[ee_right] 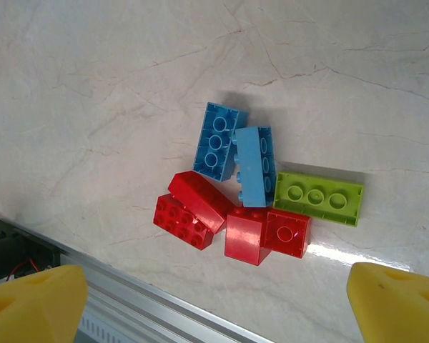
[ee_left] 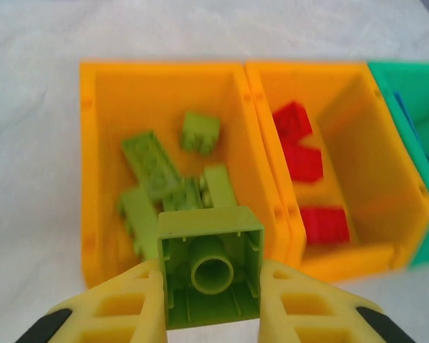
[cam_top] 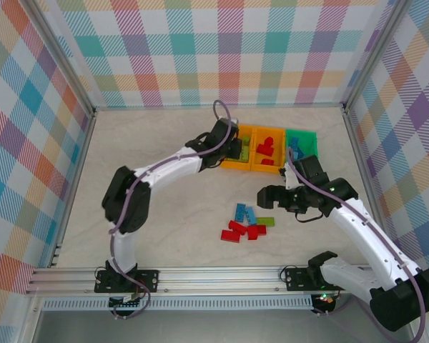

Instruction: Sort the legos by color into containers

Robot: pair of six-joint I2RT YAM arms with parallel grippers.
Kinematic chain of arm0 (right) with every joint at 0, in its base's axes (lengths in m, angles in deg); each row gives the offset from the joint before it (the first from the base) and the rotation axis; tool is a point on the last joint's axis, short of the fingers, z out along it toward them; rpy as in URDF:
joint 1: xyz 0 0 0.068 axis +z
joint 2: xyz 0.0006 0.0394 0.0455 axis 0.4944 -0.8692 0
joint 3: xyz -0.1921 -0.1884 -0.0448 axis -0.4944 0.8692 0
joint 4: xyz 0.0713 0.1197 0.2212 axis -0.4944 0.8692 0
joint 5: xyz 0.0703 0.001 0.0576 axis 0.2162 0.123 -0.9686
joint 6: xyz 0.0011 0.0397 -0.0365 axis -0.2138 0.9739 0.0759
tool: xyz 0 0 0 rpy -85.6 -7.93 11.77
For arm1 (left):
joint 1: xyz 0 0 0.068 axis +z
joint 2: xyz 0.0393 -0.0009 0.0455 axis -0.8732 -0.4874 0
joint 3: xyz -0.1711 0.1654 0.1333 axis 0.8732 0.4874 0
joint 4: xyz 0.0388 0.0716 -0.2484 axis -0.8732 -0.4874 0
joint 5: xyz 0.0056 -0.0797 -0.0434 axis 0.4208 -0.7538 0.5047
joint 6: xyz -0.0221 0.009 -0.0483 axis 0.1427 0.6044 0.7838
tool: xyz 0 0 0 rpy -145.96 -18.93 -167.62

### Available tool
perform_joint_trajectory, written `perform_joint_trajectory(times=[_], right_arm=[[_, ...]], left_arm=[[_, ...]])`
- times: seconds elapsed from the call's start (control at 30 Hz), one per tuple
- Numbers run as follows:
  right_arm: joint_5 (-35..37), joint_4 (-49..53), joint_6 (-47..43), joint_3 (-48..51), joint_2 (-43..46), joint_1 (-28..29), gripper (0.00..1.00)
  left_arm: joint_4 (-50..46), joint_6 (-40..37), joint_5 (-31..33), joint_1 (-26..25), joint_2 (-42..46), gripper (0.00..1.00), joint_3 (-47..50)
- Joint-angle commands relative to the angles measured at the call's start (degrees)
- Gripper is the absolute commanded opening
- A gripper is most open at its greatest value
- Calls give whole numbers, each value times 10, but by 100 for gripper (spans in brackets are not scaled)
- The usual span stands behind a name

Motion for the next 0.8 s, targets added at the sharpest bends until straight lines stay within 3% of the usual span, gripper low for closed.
perform_joint_trajectory(times=[0.0, 0.1, 0.2, 0.33, 0.57, 0.77], right_arm=[[-5, -4, 14, -14, 20, 4, 94], [-1, -6, 18, -11, 27, 4, 94], [-2, -26, 26, -4, 28, 4, 94], [-5, -42, 32, 1, 15, 5, 94], [37, -15, 53, 11, -12, 63, 90], [133, 37, 155, 62, -11, 196, 88]], left_arm=[[15, -44, -8, 9, -64, 28, -70], [-14, -43, -7, 9, -94, 56, -135], [-8, -39, -12, 9, -77, 72, -141], [5, -38, -24, 9, -5, 74, -88], [50, -58, -87, 1, 244, 74, 147], [-28, -223, -118, -33, 458, 77, 275]])
